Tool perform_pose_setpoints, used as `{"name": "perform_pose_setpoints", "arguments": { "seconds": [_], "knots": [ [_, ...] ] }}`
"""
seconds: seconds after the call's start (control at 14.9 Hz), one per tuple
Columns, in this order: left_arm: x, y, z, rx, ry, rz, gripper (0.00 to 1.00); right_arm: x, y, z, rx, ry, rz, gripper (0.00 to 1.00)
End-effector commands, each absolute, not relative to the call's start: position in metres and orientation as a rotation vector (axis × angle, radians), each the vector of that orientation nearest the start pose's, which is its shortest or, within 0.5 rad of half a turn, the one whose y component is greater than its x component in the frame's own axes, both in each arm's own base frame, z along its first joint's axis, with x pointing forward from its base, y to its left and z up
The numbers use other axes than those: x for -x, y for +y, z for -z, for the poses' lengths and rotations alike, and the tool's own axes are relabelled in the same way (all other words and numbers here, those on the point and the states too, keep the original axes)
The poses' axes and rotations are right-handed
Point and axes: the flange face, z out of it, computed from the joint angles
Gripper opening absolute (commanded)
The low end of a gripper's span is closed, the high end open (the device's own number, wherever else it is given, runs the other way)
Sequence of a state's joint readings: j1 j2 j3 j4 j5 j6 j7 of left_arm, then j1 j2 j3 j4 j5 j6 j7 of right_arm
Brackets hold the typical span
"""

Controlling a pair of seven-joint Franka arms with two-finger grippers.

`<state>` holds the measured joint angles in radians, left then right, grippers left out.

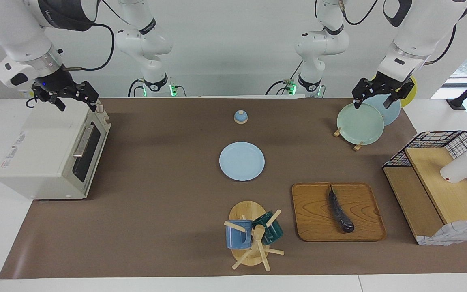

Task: Put eggplant into oven

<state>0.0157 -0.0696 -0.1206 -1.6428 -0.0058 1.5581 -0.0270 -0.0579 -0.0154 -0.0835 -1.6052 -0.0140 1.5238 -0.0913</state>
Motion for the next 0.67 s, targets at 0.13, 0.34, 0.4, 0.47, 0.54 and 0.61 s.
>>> {"name": "perform_pose_setpoints", "arguments": {
  "seconds": [0.13, 0.34, 0.4, 0.47, 0.54, 0.61],
  "knots": [
    [-0.5240, -0.0558, -0.6301, 3.136, 0.105, -0.010, 1.00, -0.5388, -0.0732, -0.6192, 3.153, 0.090, -0.058, 1.00],
    [-0.5237, -0.0598, -0.6302, 3.136, 0.110, -0.008, 1.00, -0.5401, -0.0732, -0.6186, 3.153, 0.087, -0.039, 1.00],
    [-0.5230, -0.0598, -0.6307, 3.135, 0.117, -0.010, 1.00, -0.5401, -0.0732, -0.6186, 3.153, 0.089, -0.039, 1.00],
    [-0.5232, -0.0598, -0.6298, 3.135, 0.112, -0.015, 1.00, -0.5401, -0.0724, -0.6179, 3.153, 0.080, -0.041, 1.00],
    [-0.5226, -0.0589, -0.6290, 3.135, 0.112, -0.020, 1.00, -0.5388, -0.0721, -0.6166, 3.150, 0.070, -0.055, 1.00],
    [-0.5227, -0.0581, -0.6290, 3.135, 0.103, -0.020, 1.00, -0.5383, -0.0720, -0.6147, 3.149, 0.075, -0.060, 1.00]
  ]
}}
